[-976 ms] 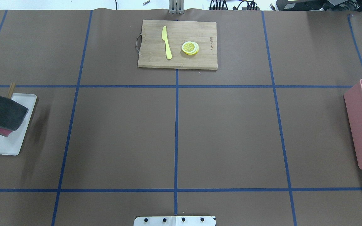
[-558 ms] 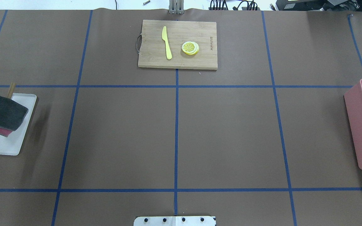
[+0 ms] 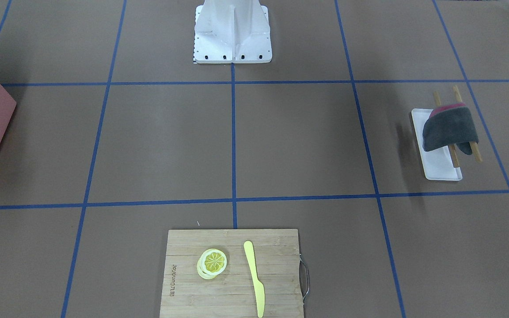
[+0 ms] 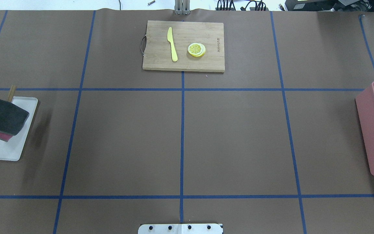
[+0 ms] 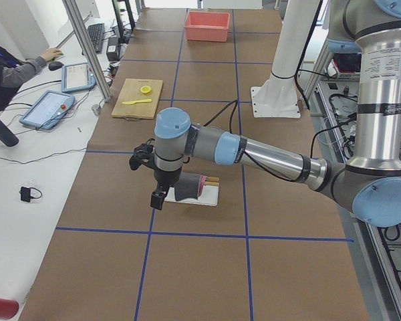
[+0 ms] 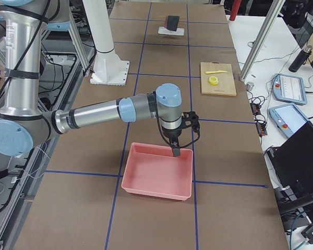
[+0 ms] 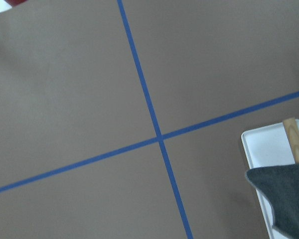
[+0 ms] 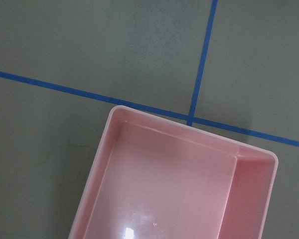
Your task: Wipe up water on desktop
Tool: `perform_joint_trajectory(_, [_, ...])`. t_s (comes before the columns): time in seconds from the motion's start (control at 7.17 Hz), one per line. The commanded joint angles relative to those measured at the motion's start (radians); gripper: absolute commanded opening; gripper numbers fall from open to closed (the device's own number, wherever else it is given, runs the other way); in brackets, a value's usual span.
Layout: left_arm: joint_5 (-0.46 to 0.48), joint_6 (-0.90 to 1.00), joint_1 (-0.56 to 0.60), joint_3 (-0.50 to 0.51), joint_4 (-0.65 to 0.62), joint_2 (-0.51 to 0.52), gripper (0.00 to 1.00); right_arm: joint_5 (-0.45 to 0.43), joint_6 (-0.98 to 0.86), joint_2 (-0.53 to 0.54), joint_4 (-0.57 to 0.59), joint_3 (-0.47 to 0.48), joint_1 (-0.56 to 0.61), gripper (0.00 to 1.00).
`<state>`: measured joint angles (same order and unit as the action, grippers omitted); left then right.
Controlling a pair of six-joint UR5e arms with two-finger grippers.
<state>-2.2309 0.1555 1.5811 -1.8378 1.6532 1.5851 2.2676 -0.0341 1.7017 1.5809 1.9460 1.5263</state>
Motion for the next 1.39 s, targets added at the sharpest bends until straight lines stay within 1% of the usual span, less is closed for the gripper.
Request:
perform_joint_trajectory(0.0, [-0.004,0.0,-0.001,0.052,0.138,0.013,0.99,0.0,-0.001,0.013,-0.03,-0.001,0.0,1.0])
perform_joint_trajectory(0.28, [-0.006,-0.01,-0.016,0.049,0.173,0.015,0.99,0.001,0.038,0.0,-0.041,0.01,-0.002,1.0])
perform_joint_trajectory(0.42, [-0.007,-0.112,-0.111,0.045,0.181,0.021,0.99,0.007,0.045,0.0,-0.039,0.01,-0.002,1.0])
perform_joint_trajectory(0.56, [-0.045,-0.24,-0.166,0.04,0.207,0.013,0.99,0.018,0.045,0.001,-0.039,0.008,-0.002,1.0])
perform_joint_trajectory(0.7, [-0.105,-0.307,-0.2,0.041,0.276,-0.028,0.99,0.018,0.045,0.006,-0.039,0.008,-0.002,1.0])
perform_joint_trajectory(0.84, [-0.165,-0.439,-0.24,0.041,0.371,-0.081,0.99,0.02,0.045,0.007,-0.039,0.008,-0.002,1.0])
perform_joint_trajectory(0.98, [-0.183,-0.549,-0.298,0.051,0.466,-0.12,0.98,0.018,0.043,0.01,-0.039,0.008,-0.002,1.0])
perform_joint_trajectory(1.12, [-0.179,-0.591,-0.347,0.069,0.541,-0.141,0.98,0.018,0.043,0.01,-0.039,0.005,-0.002,1.0])
perform_joint_trajectory(1.25, [-0.177,-0.611,-0.363,0.11,0.6,-0.143,0.98,0.018,0.043,0.012,-0.039,0.004,-0.002,1.0])
